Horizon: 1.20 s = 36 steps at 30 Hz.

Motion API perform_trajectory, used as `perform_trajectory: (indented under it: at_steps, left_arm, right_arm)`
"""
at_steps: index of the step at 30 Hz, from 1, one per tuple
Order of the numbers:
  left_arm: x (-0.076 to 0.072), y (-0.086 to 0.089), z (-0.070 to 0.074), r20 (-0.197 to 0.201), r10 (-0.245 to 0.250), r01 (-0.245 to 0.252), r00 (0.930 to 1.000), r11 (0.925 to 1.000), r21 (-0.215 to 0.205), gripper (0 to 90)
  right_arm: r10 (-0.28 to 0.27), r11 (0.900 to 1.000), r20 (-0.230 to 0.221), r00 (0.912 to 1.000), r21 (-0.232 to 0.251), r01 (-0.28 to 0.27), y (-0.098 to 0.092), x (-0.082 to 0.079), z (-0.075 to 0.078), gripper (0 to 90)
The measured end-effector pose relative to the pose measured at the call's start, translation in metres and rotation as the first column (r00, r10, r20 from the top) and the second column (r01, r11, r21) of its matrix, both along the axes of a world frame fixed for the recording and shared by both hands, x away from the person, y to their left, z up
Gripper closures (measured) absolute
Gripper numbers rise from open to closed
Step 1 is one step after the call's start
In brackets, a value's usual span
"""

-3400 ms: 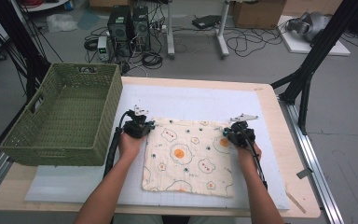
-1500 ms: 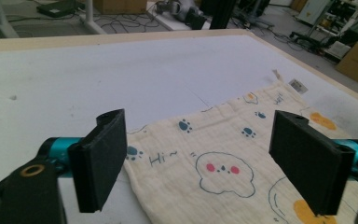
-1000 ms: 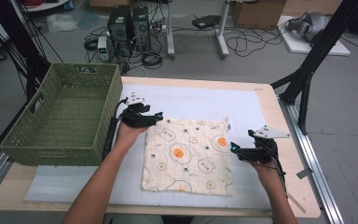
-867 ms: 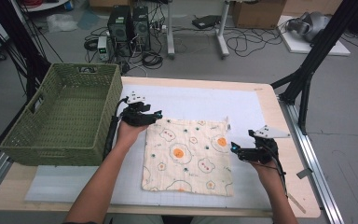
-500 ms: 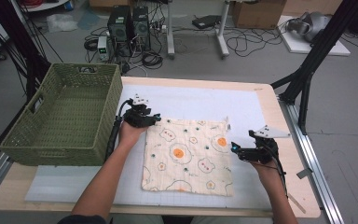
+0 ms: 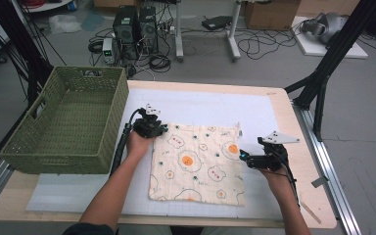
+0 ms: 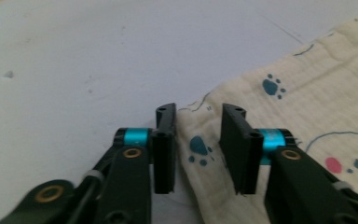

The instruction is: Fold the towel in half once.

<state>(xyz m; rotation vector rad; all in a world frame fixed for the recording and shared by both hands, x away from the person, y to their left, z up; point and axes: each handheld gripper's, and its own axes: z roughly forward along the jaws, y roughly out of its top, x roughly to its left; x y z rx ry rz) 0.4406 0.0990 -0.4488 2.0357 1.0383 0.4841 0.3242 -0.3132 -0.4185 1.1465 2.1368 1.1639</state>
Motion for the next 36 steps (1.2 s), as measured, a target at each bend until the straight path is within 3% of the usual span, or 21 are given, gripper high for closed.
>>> perform_trajectory:
  at_steps: [1,2,3,4,7,10,12,13,14,15,19,23,29,36]
  left_arm:
    - [-0.001,0.000,-0.001,0.002,-0.006,0.007,1.0000,0.9999,-0.008,67.8]
    - [-0.002,0.001,-0.001,-0.001,-0.010,0.010,1.0000,0.9996,-0.028,77.0]
    - [-0.002,0.002,-0.001,-0.002,-0.012,0.012,0.9999,0.9994,-0.033,77.0]
    - [-0.001,0.004,-0.001,-0.007,-0.010,0.010,0.9999,0.9990,-0.043,83.0]
    - [-0.002,0.005,-0.001,-0.021,-0.002,0.001,0.9998,0.9981,-0.062,84.3]
    - [-0.004,0.008,-0.001,-0.019,0.005,-0.007,0.9998,0.9965,-0.083,84.7]
    - [-0.005,0.011,0.001,-0.012,0.010,-0.011,0.9999,0.9944,-0.105,84.9]
    - [-0.005,0.012,0.003,-0.006,0.012,-0.013,0.9999,0.9933,-0.115,84.9]
    - [-0.005,0.013,0.004,-0.001,0.017,-0.017,0.9999,0.9912,-0.131,84.9]
    - [-0.005,0.014,0.005,0.004,0.022,-0.022,0.9997,0.9896,-0.142,84.9]
    - [-0.006,0.016,0.009,0.014,0.032,-0.029,0.9994,0.9849,-0.171,84.9]
    - [-0.006,0.017,0.009,0.011,0.026,-0.024,0.9996,0.9869,-0.159,84.9]
    - [-0.006,0.016,0.009,0.011,0.023,-0.021,0.9997,0.9887,-0.149,85.0]
    - [-0.007,0.019,0.007,0.001,0.023,-0.023,0.9997,0.9911,-0.131,84.8]
  right_arm:
    - [0.000,1.000,0.000,1.0000,0.000,0.000,0.000,0.000,0.000,11.2]
    - [0.003,1.000,0.001,1.0000,0.003,-0.003,0.002,0.003,-0.001,11.3]
    - [0.003,1.000,0.001,1.0000,0.003,-0.003,0.002,0.003,-0.001,11.3]
    - [0.004,1.000,-0.005,1.0000,0.003,-0.004,0.003,0.004,-0.001,11.3]
    - [0.043,0.999,-0.017,0.9990,-0.015,-0.043,0.010,0.010,-0.002,11.3]
    - [0.044,0.999,-0.014,0.9989,-0.023,-0.045,0.011,0.016,-0.001,11.3]
    - [0.024,1.000,-0.029,0.9993,-0.006,-0.025,0.011,0.026,0.001,11.3]
    - [0.011,1.000,-0.037,0.9993,-0.006,-0.011,0.012,0.038,0.005,11.2]
    - [0.011,1.000,-0.037,0.9993,-0.006,-0.011,0.012,0.038,0.005,11.2]
    - [0.013,1.000,-0.065,0.9978,-0.025,-0.015,0.015,0.052,0.006,11.2]
    - [0.015,0.998,-0.096,0.9952,-0.062,-0.021,0.020,0.071,0.005,11.5]
    - [0.017,0.994,-0.119,0.9928,-0.104,-0.029,0.027,0.093,0.002,25.3]
    - [0.046,0.982,-0.164,0.9854,-0.175,-0.075,0.036,0.106,-0.012,40.1]
    - [0.058,0.985,-0.207,0.9766,-0.145,-0.089,0.037,0.111,-0.020,55.2]
